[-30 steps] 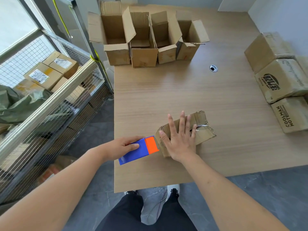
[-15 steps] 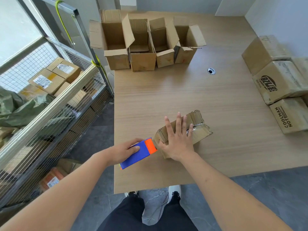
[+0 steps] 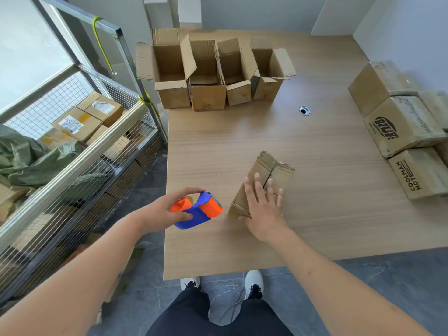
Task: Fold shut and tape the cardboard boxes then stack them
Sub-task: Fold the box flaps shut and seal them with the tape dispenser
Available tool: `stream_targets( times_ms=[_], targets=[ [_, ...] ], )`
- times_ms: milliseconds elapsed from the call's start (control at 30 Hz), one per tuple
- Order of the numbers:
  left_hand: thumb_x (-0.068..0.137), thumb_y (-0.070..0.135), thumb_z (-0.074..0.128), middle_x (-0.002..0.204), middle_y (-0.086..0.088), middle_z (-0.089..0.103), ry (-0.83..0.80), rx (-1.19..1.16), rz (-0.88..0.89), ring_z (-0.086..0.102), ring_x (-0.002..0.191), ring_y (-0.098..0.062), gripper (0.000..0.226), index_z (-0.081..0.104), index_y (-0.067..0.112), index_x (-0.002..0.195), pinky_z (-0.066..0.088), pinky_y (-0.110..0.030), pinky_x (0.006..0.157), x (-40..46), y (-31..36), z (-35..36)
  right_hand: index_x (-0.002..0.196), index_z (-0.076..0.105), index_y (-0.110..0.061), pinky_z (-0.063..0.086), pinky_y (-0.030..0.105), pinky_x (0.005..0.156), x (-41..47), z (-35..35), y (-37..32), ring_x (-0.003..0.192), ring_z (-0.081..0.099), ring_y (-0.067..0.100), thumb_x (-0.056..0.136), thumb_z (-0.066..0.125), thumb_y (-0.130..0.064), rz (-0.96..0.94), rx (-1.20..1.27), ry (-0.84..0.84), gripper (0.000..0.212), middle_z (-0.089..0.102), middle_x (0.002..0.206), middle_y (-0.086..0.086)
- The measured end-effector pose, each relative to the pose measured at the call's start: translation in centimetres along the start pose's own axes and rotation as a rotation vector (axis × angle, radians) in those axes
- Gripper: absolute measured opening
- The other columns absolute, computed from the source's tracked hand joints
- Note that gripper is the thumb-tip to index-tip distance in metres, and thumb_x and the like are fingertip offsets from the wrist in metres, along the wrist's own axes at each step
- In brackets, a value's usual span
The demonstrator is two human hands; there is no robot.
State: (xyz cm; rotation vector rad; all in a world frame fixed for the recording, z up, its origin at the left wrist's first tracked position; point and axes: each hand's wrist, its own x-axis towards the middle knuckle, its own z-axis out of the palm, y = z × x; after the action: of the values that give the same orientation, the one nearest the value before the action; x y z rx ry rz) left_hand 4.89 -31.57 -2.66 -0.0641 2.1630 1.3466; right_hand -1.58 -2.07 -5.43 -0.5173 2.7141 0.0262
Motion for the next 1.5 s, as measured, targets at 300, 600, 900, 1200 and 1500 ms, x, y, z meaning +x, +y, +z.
stream_targets(
  times_ms=[300, 600, 900, 1200, 1500],
  targets=[
    [0.085, -0.003, 0.07, 0.119, 0.008, 0.058, 0.051, 0.05, 0.036, 0.06, 0.104, -0.011, 0.077, 0.048, 0.047, 0.14, 0.05, -0.017, 0.083, -1.7, 2.5, 0.1, 0.162, -0.001, -0.039, -0.012, 0.047, 0.125, 1.1, -2.2, 1.2, 0.155, -0.018, 0.019, 0.087, 0.075, -0.031, -0.405, 0.108, -0.077, 0.107, -0.018, 0.169, -0.012],
    [0.087, 0.002, 0.071, 0.128, 0.018, 0.057, 0.07, 0.084, 0.068, 0.058, 0.116, -0.01, 0.074, 0.05, 0.049, 0.139, 0.051, -0.036, 0.097, -2.2, 5.8, 0.4, 0.119, 0.074, -0.029, 0.056, 0.039, 0.099, -0.1, -7.1, -0.1, 0.104, 0.071, 0.007, 0.093, 0.073, -0.028, -0.319, 1.102, -0.182, 0.026, 0.077, 0.105, -0.011],
    [0.095, 0.008, 0.067, 0.136, 0.027, 0.051, 0.052, 0.157, 0.112, 0.046, 0.131, -0.004, 0.076, 0.045, 0.064, 0.14, 0.041, -0.043, 0.112, -1.7, 8.9, 1.7, 0.093, 0.081, -0.011, 0.061, 0.037, 0.074, -0.6, -7.7, 0.8, 0.074, 0.071, 0.018, 0.089, 0.079, -0.012, -0.295, 1.17, 0.078, 0.005, 0.078, 0.082, 0.003],
    [0.107, 0.022, 0.05, 0.126, 0.009, 0.05, -0.053, 0.412, 0.109, 0.051, 0.116, -0.018, 0.07, 0.022, 0.074, 0.145, 0.04, -0.046, 0.108, -1.1, 9.8, 3.4, 0.083, 0.081, -0.011, 0.063, 0.038, 0.06, -2.2, -5.8, 2.9, 0.057, 0.064, 0.018, 0.088, 0.077, -0.005, 0.049, 1.268, 0.074, 0.009, 0.072, 0.07, 0.011],
    [0.108, 0.029, 0.047, 0.124, 0.018, 0.051, -0.145, 0.391, 0.035, 0.05, 0.114, -0.01, 0.064, 0.021, 0.078, 0.14, 0.039, -0.036, 0.099, -1.8, 8.9, 2.5, 0.074, 0.081, -0.021, 0.063, 0.035, 0.061, -4.5, -3.8, 3.9, 0.053, 0.063, 0.013, 0.086, 0.08, -0.012, 0.182, 1.307, 0.086, 0.015, 0.074, 0.067, 0.002]
  ],
)
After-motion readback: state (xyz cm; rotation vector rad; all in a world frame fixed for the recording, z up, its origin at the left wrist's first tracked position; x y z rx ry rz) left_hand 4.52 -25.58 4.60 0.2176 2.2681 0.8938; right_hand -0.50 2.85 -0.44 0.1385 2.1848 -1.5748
